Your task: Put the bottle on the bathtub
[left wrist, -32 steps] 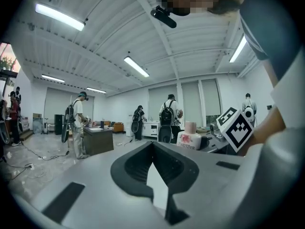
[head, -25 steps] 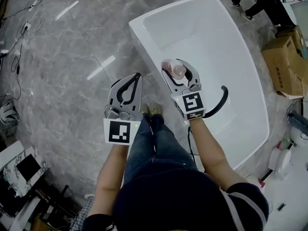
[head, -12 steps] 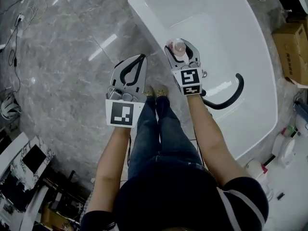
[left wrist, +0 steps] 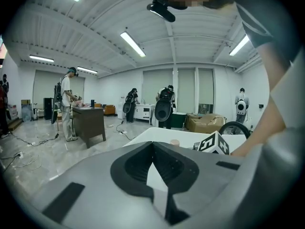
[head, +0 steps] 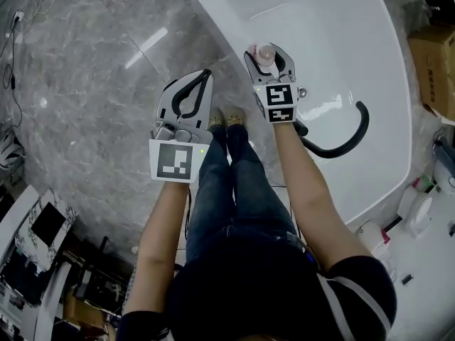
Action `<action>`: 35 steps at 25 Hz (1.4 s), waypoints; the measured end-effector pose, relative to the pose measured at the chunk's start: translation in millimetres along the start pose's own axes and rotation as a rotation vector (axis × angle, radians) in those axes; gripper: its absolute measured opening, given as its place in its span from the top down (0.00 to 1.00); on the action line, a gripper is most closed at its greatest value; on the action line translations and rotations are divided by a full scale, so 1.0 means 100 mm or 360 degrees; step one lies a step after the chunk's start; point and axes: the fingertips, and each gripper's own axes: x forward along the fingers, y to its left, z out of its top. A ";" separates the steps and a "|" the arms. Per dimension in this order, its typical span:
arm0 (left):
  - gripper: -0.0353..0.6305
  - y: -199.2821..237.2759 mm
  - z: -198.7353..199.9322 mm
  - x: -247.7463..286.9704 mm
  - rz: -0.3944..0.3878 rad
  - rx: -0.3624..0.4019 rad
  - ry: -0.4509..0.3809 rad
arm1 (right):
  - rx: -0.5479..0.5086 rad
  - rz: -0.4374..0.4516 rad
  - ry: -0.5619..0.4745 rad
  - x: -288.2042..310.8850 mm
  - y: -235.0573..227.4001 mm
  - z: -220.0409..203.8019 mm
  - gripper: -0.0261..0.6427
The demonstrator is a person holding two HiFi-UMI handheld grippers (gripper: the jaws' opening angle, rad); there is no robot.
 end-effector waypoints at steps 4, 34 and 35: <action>0.91 0.01 -0.03 0.03 0.0000 -0.0017 0.0003 | 0.0005 -0.0004 0.0016 0.03 -0.04 -0.13 0.59; 0.91 -0.59 1.19 -0.69 -0.0012 0.0113 -0.0135 | 0.0163 -0.0234 -0.0402 -2.16 0.06 1.38 0.89; 0.91 -0.61 1.27 -0.73 -0.0002 0.0115 -0.0149 | 0.0152 -0.0250 -0.0423 -2.29 0.03 1.48 0.90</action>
